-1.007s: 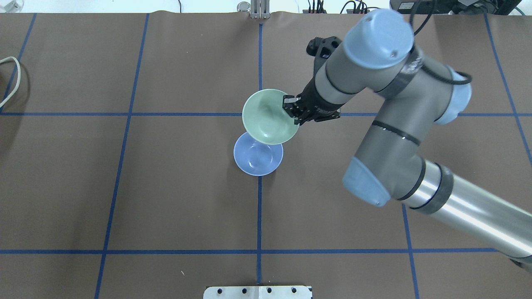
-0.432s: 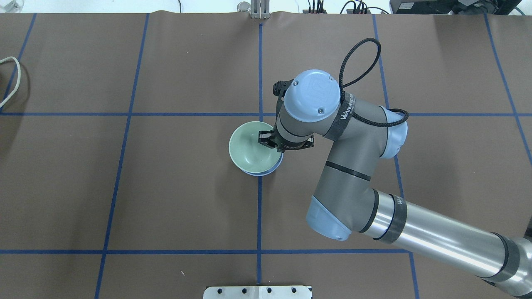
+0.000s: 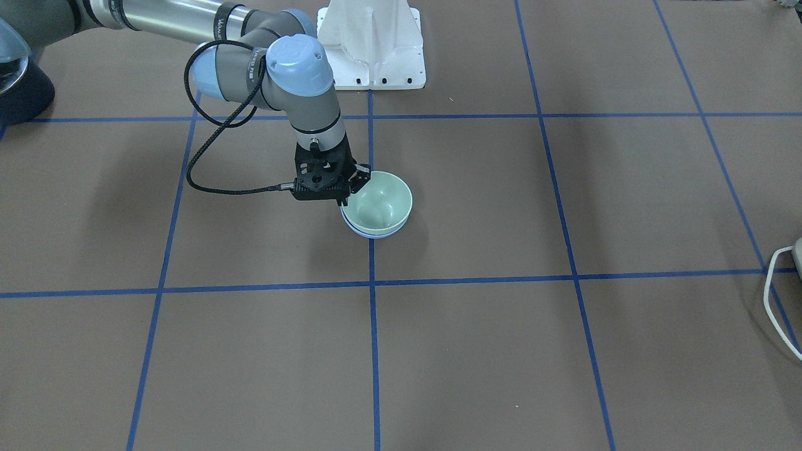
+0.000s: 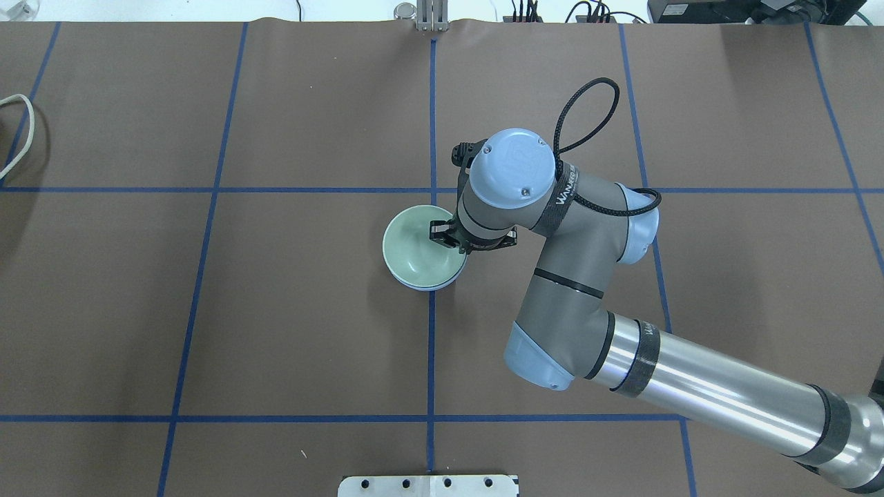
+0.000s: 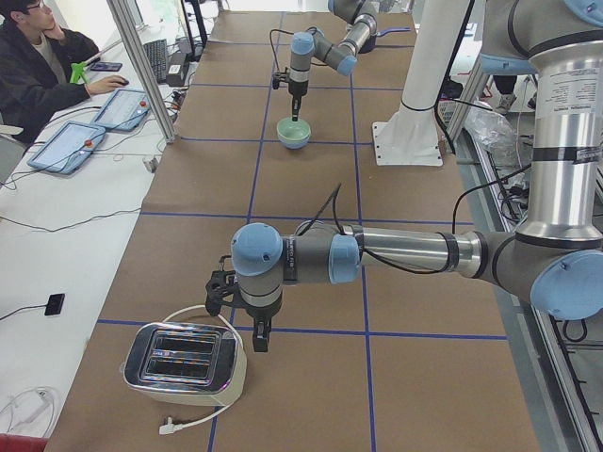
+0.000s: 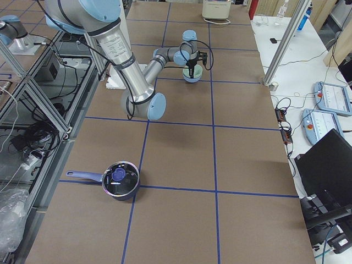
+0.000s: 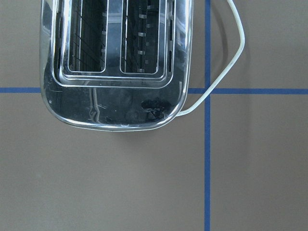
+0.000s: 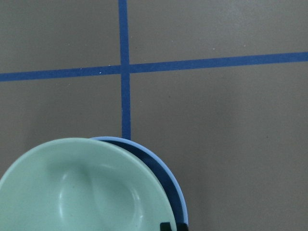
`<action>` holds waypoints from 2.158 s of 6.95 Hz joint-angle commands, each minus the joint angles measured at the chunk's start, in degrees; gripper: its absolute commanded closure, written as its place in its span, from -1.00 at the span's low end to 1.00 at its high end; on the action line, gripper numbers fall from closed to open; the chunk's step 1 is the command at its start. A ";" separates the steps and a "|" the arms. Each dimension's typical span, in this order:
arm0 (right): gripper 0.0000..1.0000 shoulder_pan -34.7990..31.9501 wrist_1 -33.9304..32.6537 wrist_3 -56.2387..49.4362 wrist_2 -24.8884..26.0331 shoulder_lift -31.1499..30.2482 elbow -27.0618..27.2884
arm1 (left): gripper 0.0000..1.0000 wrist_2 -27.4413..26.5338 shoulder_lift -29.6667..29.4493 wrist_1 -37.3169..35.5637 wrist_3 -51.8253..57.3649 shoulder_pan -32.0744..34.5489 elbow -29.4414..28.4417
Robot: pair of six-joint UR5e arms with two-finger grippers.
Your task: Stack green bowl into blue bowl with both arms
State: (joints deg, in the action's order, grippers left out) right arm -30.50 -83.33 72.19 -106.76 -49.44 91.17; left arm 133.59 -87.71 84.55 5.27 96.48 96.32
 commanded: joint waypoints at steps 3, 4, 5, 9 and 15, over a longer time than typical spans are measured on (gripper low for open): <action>1.00 0.00 0.45 -0.12 -0.73 -0.66 0.32 | -0.97 0.00 0.00 0.00 0.00 -0.06 -0.16; 1.00 -0.08 0.01 -0.12 -1.08 -0.83 1.45 | -0.97 0.00 0.00 0.00 0.00 -0.06 -0.16; 1.00 -0.08 -0.08 -0.12 -1.08 -1.71 2.42 | -0.97 0.00 0.00 0.09 0.00 -0.06 -0.16; 1.00 0.00 0.10 -0.21 -0.91 -1.98 2.08 | -0.97 0.00 0.00 0.09 0.00 -0.06 -0.16; -1.00 -0.86 0.27 -0.30 -0.99 -1.37 2.52 | -0.97 0.00 0.09 0.00 0.09 -0.06 -0.16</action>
State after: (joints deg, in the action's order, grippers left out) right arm -30.52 -82.95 71.95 -107.34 -51.06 93.35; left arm 133.59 -87.66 84.62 5.33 96.42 96.15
